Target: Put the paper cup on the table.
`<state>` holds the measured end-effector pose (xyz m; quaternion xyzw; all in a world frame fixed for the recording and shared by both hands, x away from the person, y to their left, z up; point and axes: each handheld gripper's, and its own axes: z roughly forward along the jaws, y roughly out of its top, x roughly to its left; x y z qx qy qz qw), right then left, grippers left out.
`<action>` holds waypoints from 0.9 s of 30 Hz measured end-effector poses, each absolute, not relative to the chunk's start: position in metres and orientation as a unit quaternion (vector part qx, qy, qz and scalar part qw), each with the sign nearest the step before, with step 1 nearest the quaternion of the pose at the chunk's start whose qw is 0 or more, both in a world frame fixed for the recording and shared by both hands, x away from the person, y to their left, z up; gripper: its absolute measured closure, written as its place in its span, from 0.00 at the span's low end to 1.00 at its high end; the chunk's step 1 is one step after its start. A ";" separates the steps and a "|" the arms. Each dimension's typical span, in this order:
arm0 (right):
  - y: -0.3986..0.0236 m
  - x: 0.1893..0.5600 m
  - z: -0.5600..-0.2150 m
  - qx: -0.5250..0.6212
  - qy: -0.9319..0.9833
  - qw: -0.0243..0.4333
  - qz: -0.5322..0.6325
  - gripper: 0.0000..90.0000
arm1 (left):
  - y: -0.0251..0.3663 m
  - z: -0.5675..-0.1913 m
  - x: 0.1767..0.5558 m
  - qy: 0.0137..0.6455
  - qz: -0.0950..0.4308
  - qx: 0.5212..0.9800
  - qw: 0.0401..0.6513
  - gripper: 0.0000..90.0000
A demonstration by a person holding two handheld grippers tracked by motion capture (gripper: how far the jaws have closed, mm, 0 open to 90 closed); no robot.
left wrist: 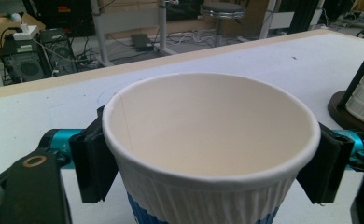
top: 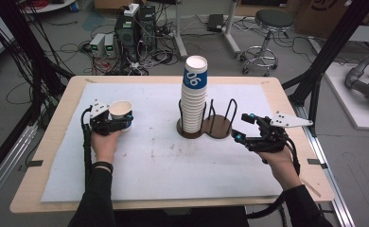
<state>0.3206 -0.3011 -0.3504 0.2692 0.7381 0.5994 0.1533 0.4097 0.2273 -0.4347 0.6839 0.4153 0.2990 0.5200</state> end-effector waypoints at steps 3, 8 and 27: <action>-0.302 0.321 -0.349 0.269 0.736 0.157 0.601 0.23 | 0.227 -0.433 0.408 0.420 0.300 0.690 0.508 0.21; -0.301 0.321 -0.348 0.269 0.735 0.156 0.602 0.23 | 0.226 -0.432 0.405 0.422 0.301 0.695 0.499 0.21; -0.295 0.323 -0.347 0.259 0.739 0.155 0.602 0.23 | 0.225 -0.436 0.399 0.412 0.302 0.696 0.505 0.10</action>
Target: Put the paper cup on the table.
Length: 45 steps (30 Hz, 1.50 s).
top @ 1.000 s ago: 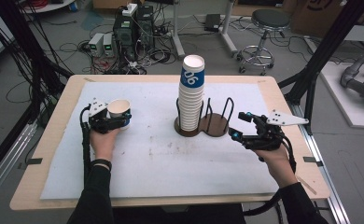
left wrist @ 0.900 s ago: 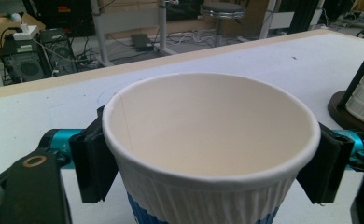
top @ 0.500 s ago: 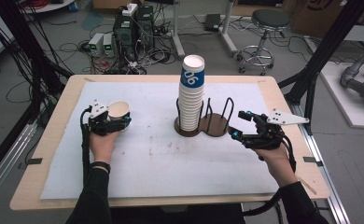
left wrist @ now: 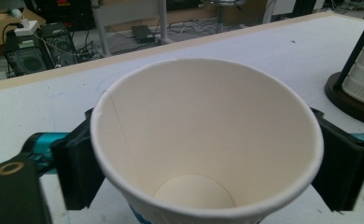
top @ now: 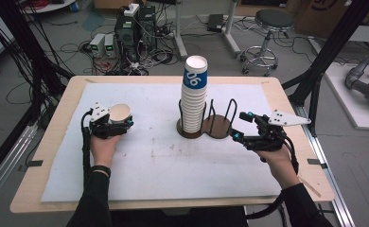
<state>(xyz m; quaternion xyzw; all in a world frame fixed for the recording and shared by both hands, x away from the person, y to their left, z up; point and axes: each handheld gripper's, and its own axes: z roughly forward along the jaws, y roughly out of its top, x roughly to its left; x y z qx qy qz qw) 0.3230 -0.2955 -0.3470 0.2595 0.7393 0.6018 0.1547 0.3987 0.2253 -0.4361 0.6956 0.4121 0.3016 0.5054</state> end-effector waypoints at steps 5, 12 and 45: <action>-0.296 0.323 -0.347 0.261 0.739 0.153 0.602 0.23 | 0.226 -0.433 0.397 0.427 0.308 0.698 0.486 0.08; -0.296 0.323 -0.347 0.259 0.738 0.151 0.604 0.23 | 0.233 -0.426 0.392 0.447 0.304 0.691 0.480 0.08; -0.302 0.324 -0.347 0.270 0.736 0.149 0.603 0.23 | 0.191 -0.351 0.324 0.314 0.332 0.709 0.537 0.08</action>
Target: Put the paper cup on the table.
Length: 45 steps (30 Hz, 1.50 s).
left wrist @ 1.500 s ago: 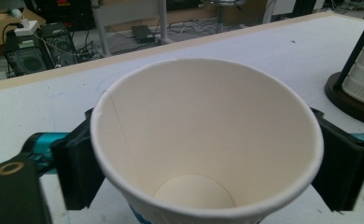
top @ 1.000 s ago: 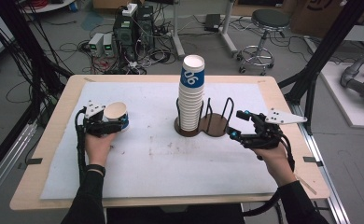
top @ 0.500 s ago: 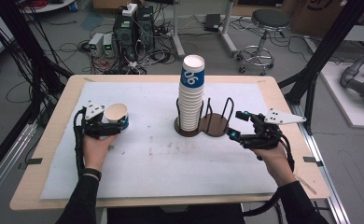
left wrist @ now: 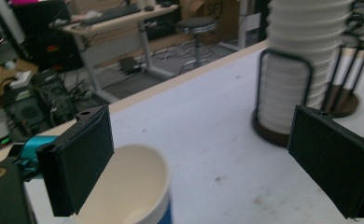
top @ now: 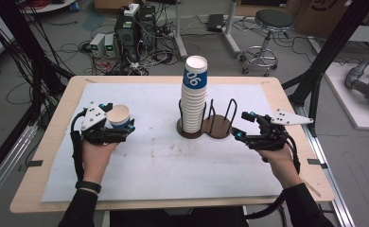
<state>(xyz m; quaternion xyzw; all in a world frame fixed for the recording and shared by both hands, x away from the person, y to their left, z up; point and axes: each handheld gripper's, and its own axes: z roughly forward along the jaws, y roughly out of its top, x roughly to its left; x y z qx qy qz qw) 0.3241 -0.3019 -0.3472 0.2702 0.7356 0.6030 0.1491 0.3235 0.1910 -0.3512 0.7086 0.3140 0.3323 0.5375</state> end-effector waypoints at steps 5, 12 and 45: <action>-0.303 0.324 -0.346 0.267 0.736 0.151 0.604 0.23 | 0.168 -0.340 0.311 0.283 0.314 0.722 0.548 0.08; -0.303 0.321 -0.341 0.259 0.738 0.162 0.602 0.23 | 0.158 -0.340 0.303 0.262 0.301 0.718 0.569 0.08; -0.316 0.314 -0.327 0.259 0.730 0.194 0.602 0.23 | 0.162 -0.330 0.304 0.247 0.238 0.718 0.606 0.11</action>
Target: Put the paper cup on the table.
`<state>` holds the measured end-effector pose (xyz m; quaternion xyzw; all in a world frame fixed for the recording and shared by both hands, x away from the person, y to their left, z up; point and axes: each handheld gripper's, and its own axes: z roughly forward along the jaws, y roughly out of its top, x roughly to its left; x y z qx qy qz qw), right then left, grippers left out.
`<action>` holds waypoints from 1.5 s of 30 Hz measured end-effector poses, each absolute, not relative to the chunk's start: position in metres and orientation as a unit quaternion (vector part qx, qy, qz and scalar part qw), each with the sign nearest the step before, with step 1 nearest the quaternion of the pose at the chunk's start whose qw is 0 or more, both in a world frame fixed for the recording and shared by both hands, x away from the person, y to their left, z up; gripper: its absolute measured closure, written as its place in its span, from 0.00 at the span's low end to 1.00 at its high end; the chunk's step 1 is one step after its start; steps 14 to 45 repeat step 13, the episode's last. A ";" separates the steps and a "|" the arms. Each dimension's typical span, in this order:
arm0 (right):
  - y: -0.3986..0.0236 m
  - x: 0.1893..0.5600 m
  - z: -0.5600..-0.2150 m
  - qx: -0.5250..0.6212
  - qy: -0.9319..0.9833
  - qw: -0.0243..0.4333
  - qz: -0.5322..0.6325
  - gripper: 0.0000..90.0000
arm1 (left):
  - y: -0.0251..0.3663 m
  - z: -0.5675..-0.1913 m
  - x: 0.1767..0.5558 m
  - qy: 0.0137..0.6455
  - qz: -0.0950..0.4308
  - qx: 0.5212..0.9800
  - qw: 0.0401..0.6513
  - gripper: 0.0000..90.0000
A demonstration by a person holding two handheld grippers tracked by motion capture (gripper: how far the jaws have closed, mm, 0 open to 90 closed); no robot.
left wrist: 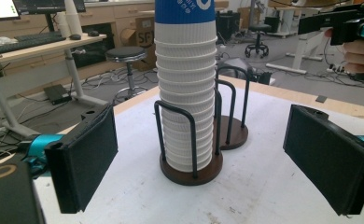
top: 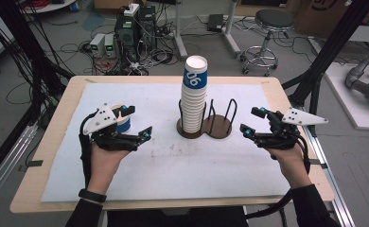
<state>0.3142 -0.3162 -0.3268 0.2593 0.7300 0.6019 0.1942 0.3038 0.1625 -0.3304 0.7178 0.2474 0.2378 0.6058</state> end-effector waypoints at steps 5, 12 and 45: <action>-0.314 0.316 -0.327 0.255 0.731 0.194 0.602 0.23 | 0.163 -0.332 0.304 0.248 0.238 0.719 0.603 0.11; -0.313 0.318 -0.328 0.257 0.733 0.192 0.600 0.23 | 0.162 -0.332 0.304 0.248 0.239 0.721 0.601 0.11; -0.313 0.318 -0.329 0.258 0.733 0.191 0.600 0.23 | 0.162 -0.332 0.304 0.248 0.240 0.723 0.599 0.11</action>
